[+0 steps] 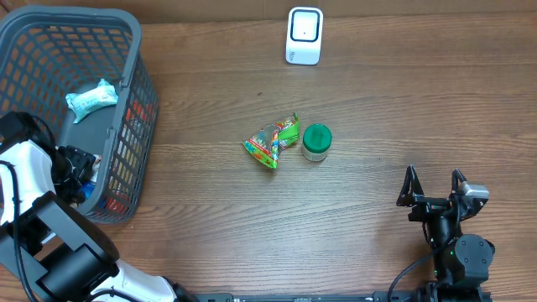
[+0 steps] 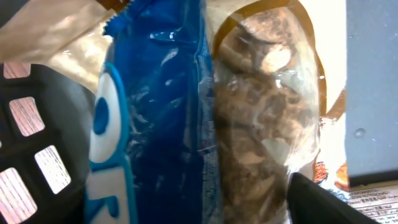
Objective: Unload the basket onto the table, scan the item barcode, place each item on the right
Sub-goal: 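Grip the blue Oreo pack with the left gripper, then lift the Oreo pack out of the basket with the left gripper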
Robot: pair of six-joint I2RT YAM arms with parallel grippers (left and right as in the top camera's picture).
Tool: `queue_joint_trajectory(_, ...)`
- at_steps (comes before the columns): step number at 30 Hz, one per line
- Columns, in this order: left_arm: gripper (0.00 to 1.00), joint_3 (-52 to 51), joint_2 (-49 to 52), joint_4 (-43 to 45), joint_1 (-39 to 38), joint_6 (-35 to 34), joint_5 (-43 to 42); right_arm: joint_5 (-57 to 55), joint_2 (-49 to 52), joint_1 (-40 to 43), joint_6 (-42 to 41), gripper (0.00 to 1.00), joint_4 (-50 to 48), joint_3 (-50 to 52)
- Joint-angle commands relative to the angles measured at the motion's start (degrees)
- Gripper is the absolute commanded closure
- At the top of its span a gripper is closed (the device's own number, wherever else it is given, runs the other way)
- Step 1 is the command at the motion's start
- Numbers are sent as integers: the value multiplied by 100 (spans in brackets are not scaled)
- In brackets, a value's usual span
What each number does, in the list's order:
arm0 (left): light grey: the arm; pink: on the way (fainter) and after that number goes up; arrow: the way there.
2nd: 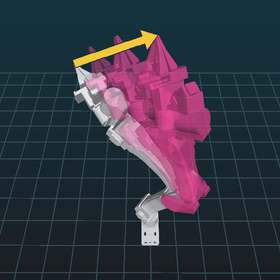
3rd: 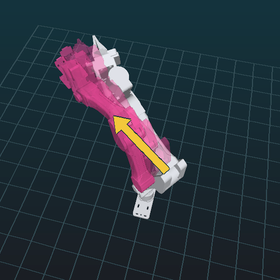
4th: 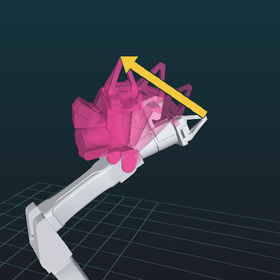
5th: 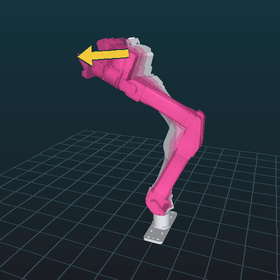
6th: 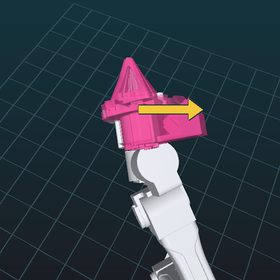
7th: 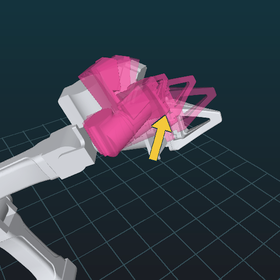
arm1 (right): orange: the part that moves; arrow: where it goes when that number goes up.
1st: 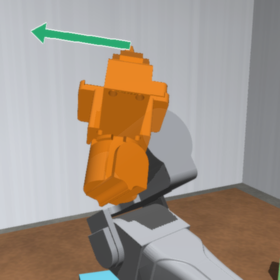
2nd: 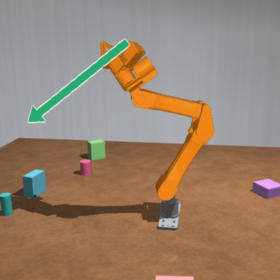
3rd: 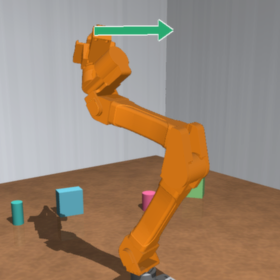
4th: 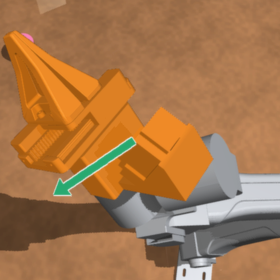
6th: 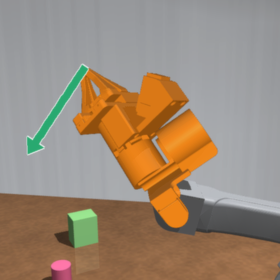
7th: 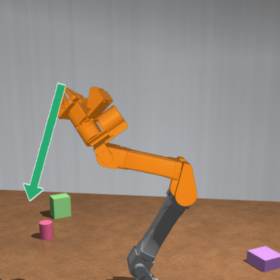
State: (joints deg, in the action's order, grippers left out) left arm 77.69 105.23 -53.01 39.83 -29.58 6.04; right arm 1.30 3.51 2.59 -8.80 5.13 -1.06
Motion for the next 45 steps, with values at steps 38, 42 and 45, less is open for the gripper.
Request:
queue_joint_trajectory(38, 86, 2341, -267, -1517, -826, 87, 92, 28, 2, 0, -22, 0, -44, 59)
queue_joint_trajectory(42, 85, 3112, -426, -1799, -1198, 90, 278, 28, 2, 0, -20, 0, -44, 59)
queue_joint_trajectory(45, 84, 3759, -592, -2035, -1569, 162, 415, 28, 2, 0, -20, 0, -44, 59)
